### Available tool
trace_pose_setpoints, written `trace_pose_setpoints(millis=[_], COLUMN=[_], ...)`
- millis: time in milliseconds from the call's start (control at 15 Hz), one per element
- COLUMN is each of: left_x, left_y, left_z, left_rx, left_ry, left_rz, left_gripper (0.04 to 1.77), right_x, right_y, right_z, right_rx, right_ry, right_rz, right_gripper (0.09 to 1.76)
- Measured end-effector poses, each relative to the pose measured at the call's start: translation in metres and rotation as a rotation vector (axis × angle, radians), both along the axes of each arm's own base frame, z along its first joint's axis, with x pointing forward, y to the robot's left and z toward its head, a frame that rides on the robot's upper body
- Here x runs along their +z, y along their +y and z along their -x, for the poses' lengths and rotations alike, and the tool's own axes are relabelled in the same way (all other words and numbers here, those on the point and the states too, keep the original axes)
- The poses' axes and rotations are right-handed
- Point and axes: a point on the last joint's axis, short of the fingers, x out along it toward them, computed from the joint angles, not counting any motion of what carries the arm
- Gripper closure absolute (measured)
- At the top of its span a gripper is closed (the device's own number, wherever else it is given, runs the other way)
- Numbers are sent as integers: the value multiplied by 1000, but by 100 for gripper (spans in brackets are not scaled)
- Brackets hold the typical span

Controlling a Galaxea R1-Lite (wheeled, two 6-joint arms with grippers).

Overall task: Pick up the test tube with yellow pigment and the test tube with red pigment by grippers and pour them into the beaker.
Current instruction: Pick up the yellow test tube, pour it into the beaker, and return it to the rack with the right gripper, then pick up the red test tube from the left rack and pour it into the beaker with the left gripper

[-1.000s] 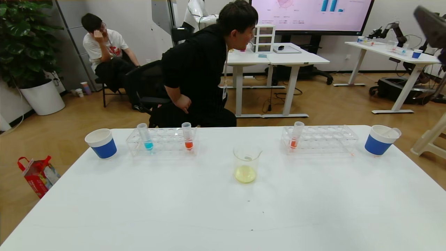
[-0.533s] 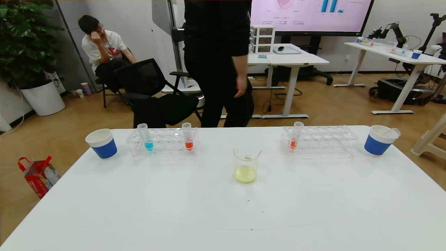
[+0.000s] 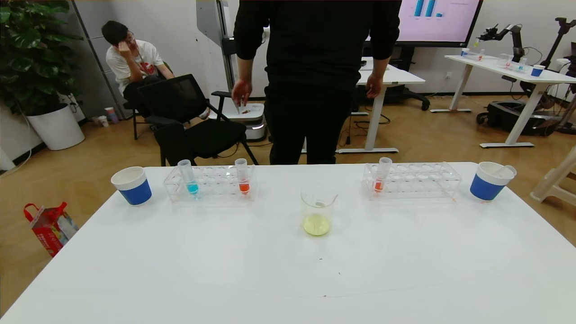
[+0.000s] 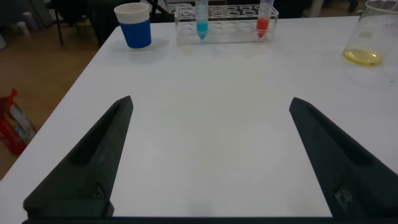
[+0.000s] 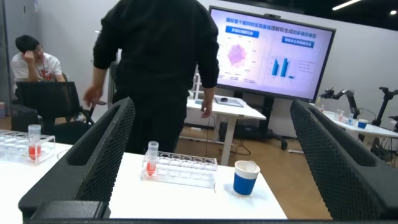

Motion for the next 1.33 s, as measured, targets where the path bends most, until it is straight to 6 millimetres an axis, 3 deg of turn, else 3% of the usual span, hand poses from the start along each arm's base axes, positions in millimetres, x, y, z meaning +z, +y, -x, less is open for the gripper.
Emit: trace_pose_setpoints(millis=[267,400,600,1333], left_x=[0,0,0,0], left_y=[0,0,0,0], left_z=[0,0,0,0], left_rx=[1,0,0,0], left_ry=[0,0,0,0], left_rz=[0,0,0,0], left_gripper=[6,6,6,6], right_x=[-61,-93,-126,-129], right_y=[1,1,0,0], right_z=[-29,-43,-50,-50], right_rx=[-1,-6,-42,-22], right_ry=[92,237,507,526], right_rz=[8,9,0,-68], right_gripper=[11,11,11,11])
